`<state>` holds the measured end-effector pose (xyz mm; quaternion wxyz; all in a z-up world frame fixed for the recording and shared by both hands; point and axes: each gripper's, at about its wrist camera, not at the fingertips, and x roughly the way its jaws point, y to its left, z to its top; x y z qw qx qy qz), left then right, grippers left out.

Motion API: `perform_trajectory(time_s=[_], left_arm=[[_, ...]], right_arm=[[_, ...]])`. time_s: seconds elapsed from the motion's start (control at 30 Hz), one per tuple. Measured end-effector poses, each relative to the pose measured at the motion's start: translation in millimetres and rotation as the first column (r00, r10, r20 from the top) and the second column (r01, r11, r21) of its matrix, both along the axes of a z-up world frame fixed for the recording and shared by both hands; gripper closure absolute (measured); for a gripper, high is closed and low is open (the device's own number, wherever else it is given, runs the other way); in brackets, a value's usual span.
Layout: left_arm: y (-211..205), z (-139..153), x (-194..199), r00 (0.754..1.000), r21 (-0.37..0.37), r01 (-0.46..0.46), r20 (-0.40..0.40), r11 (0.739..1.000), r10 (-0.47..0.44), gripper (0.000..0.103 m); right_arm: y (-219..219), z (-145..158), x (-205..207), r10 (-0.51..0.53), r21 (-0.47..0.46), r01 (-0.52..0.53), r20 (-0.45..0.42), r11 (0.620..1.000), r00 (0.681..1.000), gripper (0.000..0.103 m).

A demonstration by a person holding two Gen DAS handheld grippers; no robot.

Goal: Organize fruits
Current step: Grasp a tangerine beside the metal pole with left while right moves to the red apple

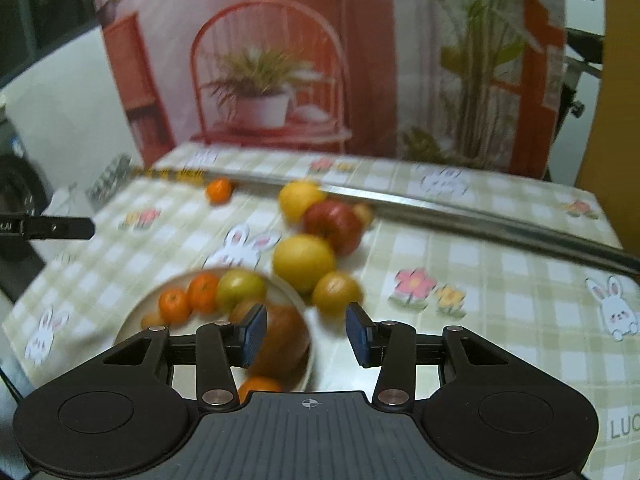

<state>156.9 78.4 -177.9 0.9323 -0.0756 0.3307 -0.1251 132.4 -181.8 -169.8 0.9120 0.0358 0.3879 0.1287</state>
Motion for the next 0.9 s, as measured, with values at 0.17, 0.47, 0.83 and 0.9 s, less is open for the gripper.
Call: perform_trajectory(time_s=[0.17, 0.47, 0.83, 0.9], left_arm=[[0.2, 1.6, 31.0, 1.000, 0.015, 0.003, -0.001, 1.000, -0.003, 0.051], [1.7, -26.2, 94.0, 0.999, 0.028, -0.011, -0.036, 1.000, 0.012, 0.051], [-7.4, -71.4, 171.5, 0.988, 0.022, -0.141, -0.068, 0.990, 0.142, 0.049], [-8.2, -75.5, 178.7, 0.986, 0.028, -0.152, -0.069, 0.988, 0.154, 0.046]], right_arm=[[-22.0, 3.7, 20.4, -0.058, 0.038, 0.057, 0.028, 0.998, 0.998, 0.062], [-42.9, -9.2, 43.7, -0.132, 0.083, 0.129, 0.028, 0.988, 0.991, 0.062], [-46.8, -35.0, 58.6, -0.155, 0.110, 0.157, -0.021, 0.981, 0.988, 0.062], [-48.4, -38.5, 61.1, -0.158, 0.122, 0.160, -0.030, 0.979, 0.987, 0.062]])
